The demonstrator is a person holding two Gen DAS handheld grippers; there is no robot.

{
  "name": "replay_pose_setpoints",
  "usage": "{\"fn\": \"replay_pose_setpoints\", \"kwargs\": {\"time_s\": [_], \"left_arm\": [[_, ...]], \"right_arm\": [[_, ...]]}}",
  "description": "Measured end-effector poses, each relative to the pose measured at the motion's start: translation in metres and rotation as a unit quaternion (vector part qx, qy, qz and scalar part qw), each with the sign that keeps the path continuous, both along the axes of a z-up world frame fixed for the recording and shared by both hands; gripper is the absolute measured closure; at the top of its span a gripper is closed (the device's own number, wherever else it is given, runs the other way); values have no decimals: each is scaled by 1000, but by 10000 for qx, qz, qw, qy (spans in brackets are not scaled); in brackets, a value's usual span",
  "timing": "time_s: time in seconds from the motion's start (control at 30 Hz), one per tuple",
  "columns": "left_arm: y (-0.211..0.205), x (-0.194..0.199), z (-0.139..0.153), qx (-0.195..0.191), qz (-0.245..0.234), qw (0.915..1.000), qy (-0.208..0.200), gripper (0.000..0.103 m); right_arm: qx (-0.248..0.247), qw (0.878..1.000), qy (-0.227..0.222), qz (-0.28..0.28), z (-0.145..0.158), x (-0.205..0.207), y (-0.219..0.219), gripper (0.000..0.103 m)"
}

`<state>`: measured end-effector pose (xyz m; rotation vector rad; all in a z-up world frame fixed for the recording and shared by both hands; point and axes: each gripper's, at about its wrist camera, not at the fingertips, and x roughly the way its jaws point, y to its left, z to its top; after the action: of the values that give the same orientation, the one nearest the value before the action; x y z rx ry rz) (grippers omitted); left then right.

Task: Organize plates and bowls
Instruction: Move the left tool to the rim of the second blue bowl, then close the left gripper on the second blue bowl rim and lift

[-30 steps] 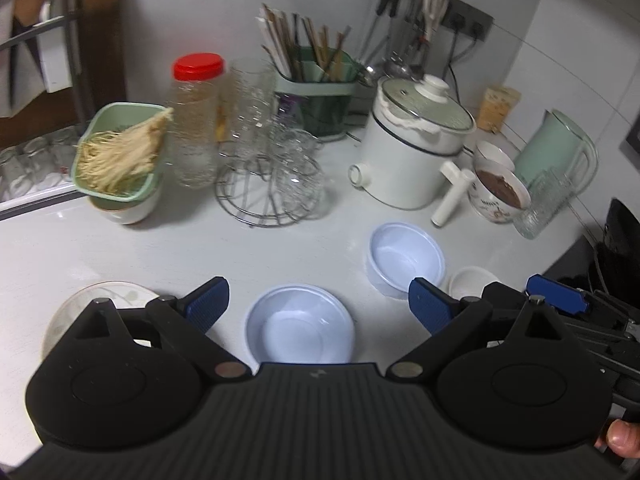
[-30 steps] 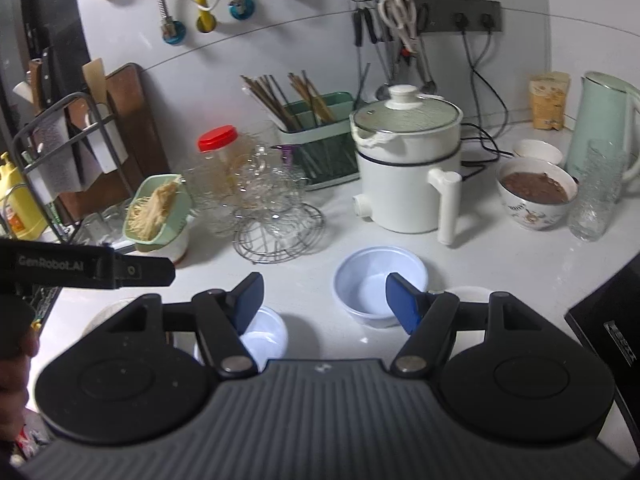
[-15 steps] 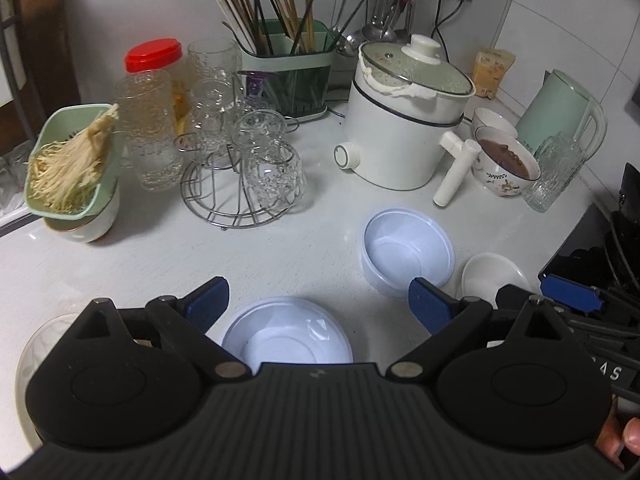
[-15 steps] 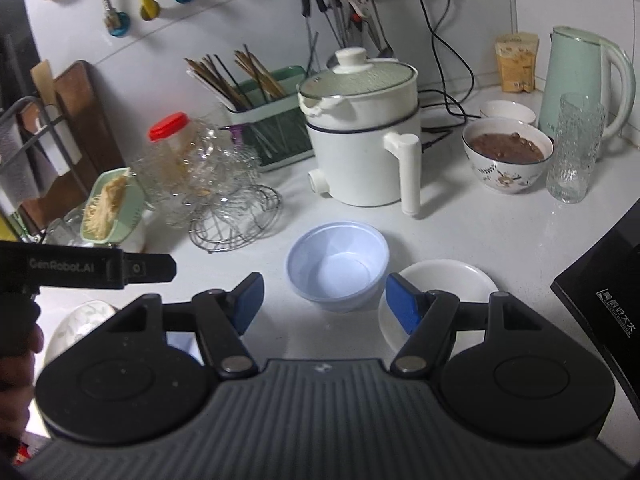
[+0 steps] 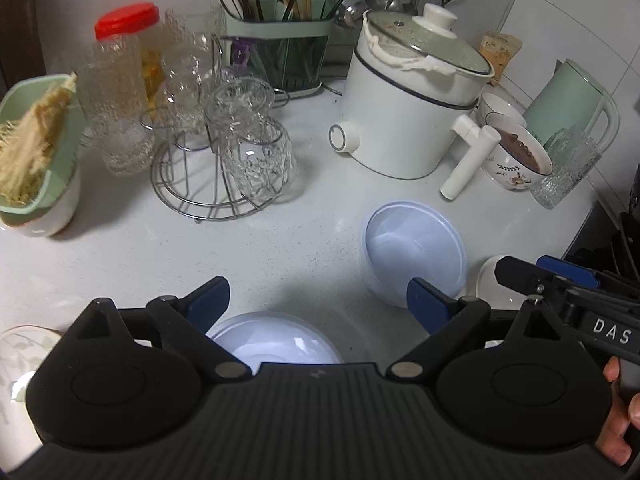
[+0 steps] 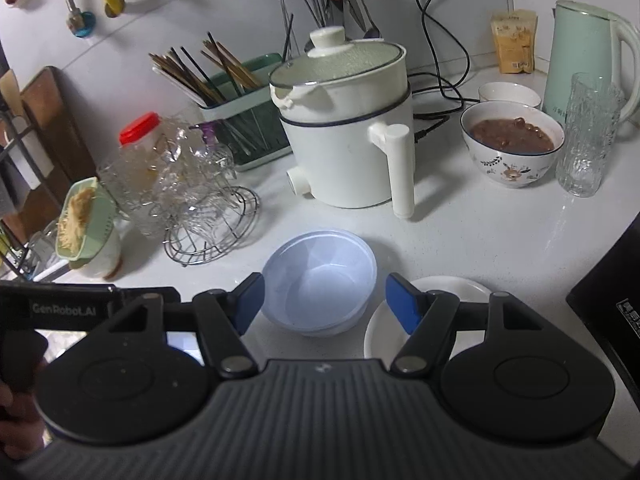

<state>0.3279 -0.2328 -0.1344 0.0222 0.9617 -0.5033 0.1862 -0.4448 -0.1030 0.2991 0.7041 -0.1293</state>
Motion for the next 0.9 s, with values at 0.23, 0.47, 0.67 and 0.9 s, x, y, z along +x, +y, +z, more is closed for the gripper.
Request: {"fn": "replay_pose_setpoints", "kwargs": {"time_s": [0.23,0.47,0.67,0.9], "left_arm": [[-23,26,-26,-257,-139,9991,317,28],[-49,41,-48,-338,-386,9979,385,54],[-58,48,-64,-361,-426,9972,502,74],[-66,51,-68,-417,-520,9961,575,80]], "right_arm": [[-49,9999,136,49,-17,24,-10,45],[-165,9994,310,-63,-40,53,-21,63],[-164,9983,534,-148,-62,66,-25,71],[-30,9981,599,-144,-75,73,-25,81]]}}
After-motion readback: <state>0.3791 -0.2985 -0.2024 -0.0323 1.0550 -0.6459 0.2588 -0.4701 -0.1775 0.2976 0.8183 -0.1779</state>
